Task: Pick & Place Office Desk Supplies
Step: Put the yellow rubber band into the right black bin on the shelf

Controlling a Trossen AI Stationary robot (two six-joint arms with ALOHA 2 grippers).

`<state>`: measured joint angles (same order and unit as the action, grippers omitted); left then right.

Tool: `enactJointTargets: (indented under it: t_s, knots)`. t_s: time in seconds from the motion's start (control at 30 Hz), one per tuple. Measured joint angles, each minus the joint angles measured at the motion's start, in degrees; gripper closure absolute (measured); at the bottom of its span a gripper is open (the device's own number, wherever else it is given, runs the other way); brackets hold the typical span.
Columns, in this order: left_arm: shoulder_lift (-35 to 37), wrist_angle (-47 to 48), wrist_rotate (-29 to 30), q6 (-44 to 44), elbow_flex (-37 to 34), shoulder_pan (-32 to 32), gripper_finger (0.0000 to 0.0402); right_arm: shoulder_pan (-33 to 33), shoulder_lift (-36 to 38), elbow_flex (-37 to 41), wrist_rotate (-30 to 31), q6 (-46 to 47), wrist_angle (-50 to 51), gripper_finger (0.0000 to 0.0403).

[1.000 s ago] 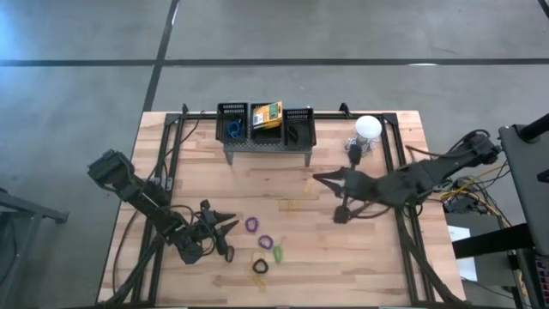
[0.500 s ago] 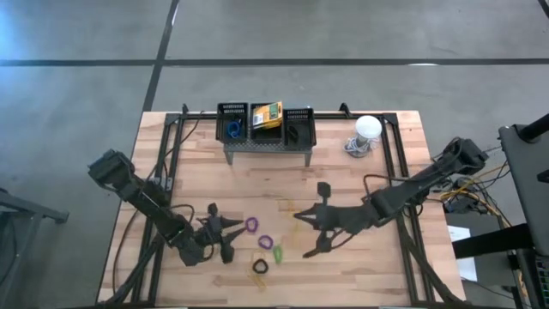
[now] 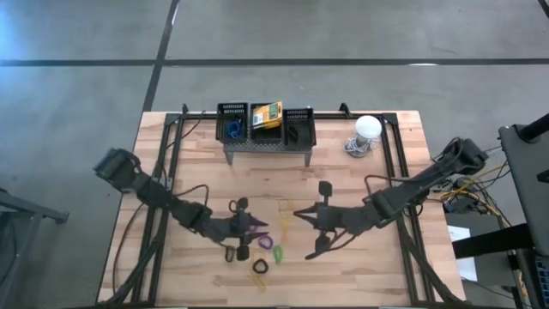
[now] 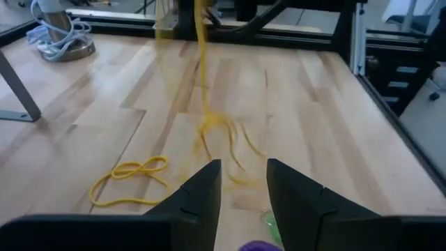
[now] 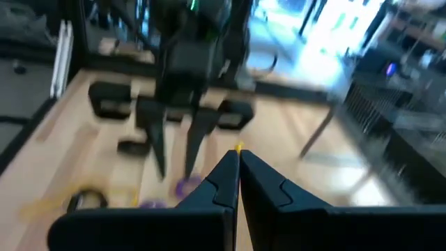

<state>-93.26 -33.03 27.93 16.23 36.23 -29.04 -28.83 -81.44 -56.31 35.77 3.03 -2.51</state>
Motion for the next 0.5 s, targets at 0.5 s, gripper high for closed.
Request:
enactJointTargets:
  t_s: [0.5]
  knots:
    - [-18.82,-10.7,-7.02,-4.58,5.39,6.62,0.0254,-0.16,-3.79,8.17,-4.5,5.92,-7.6,0.0394]
